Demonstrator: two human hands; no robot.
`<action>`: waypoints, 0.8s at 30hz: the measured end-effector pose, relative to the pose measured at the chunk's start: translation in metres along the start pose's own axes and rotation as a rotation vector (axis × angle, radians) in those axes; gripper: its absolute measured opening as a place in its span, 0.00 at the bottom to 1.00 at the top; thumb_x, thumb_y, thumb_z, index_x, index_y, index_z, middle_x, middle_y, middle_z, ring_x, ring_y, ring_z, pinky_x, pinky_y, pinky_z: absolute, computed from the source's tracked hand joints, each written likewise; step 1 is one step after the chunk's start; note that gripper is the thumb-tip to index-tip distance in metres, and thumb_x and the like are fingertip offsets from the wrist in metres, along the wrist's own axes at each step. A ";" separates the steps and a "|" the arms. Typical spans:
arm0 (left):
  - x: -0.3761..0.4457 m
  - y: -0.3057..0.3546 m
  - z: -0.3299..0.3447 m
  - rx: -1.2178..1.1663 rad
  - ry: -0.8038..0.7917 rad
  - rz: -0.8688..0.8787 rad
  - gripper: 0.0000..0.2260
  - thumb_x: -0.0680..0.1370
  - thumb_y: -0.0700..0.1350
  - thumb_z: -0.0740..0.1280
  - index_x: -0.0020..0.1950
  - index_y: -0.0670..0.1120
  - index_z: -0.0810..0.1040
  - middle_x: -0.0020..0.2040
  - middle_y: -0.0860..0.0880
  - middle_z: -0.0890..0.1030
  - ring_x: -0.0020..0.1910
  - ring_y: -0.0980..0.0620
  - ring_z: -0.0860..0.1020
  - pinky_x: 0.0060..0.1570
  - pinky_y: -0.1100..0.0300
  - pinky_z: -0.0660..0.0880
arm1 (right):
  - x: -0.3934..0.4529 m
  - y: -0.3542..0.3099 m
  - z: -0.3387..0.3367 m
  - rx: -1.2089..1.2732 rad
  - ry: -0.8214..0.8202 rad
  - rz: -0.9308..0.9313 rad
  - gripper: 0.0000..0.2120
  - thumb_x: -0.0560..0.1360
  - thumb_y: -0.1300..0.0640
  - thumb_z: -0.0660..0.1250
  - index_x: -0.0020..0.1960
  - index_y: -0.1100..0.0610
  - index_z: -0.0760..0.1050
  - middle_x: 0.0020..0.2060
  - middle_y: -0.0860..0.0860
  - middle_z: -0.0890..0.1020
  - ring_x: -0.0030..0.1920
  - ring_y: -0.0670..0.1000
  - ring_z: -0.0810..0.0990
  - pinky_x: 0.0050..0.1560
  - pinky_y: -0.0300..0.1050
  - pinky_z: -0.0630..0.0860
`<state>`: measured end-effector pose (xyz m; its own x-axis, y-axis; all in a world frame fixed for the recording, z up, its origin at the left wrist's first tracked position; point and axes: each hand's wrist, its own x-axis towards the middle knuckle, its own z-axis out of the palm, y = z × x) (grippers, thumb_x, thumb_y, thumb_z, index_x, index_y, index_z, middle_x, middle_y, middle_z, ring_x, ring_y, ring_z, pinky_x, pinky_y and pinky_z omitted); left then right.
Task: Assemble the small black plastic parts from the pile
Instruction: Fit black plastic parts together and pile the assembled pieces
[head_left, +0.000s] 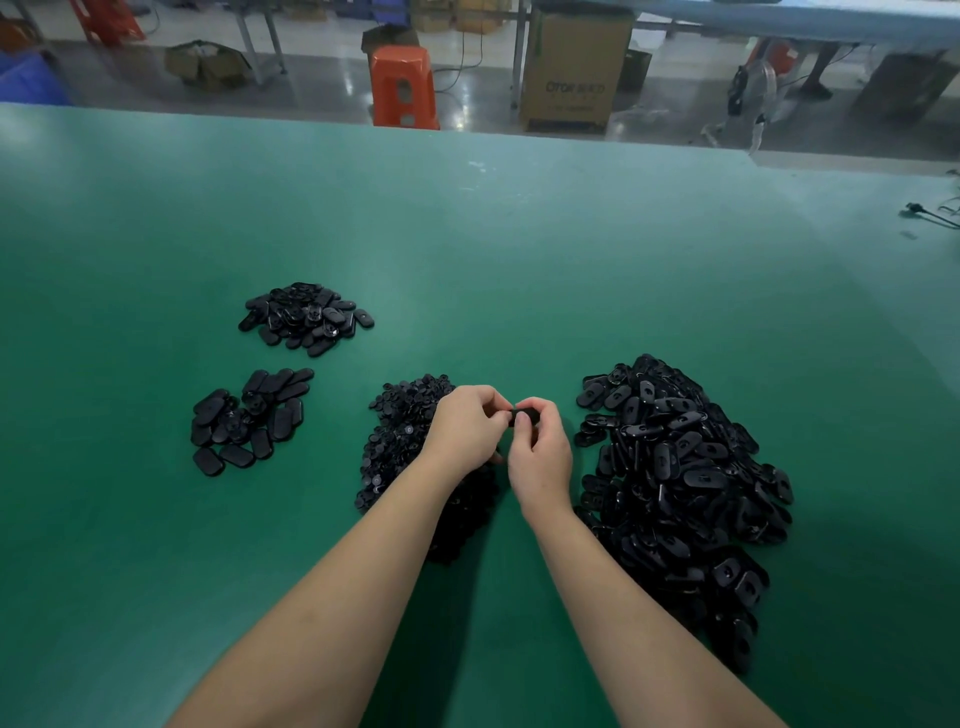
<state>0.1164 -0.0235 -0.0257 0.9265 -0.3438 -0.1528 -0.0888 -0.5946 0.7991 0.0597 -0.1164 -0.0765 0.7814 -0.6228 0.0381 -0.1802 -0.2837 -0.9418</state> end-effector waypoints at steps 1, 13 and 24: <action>0.000 -0.001 0.000 0.004 0.000 0.004 0.06 0.79 0.42 0.67 0.44 0.49 0.82 0.42 0.51 0.84 0.26 0.50 0.83 0.34 0.61 0.79 | 0.000 0.000 0.000 0.000 -0.001 -0.002 0.06 0.82 0.58 0.61 0.51 0.48 0.73 0.42 0.39 0.80 0.44 0.38 0.77 0.47 0.45 0.74; 0.001 0.003 -0.002 0.247 0.012 0.170 0.05 0.77 0.49 0.69 0.49 0.54 0.84 0.40 0.54 0.83 0.33 0.55 0.75 0.40 0.57 0.77 | 0.000 0.000 0.004 0.127 0.041 0.057 0.07 0.85 0.53 0.57 0.59 0.48 0.72 0.47 0.44 0.81 0.48 0.46 0.79 0.48 0.46 0.70; -0.004 -0.089 -0.090 0.421 0.556 -0.206 0.08 0.80 0.47 0.66 0.53 0.46 0.83 0.45 0.49 0.80 0.32 0.54 0.74 0.29 0.62 0.67 | -0.001 0.001 0.004 0.038 -0.017 0.014 0.05 0.83 0.48 0.60 0.54 0.47 0.73 0.39 0.45 0.80 0.39 0.45 0.79 0.40 0.44 0.75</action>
<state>0.1538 0.0959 -0.0441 0.9786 0.1588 0.1312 0.0780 -0.8752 0.4774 0.0607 -0.1131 -0.0784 0.7889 -0.6142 0.0199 -0.1684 -0.2473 -0.9542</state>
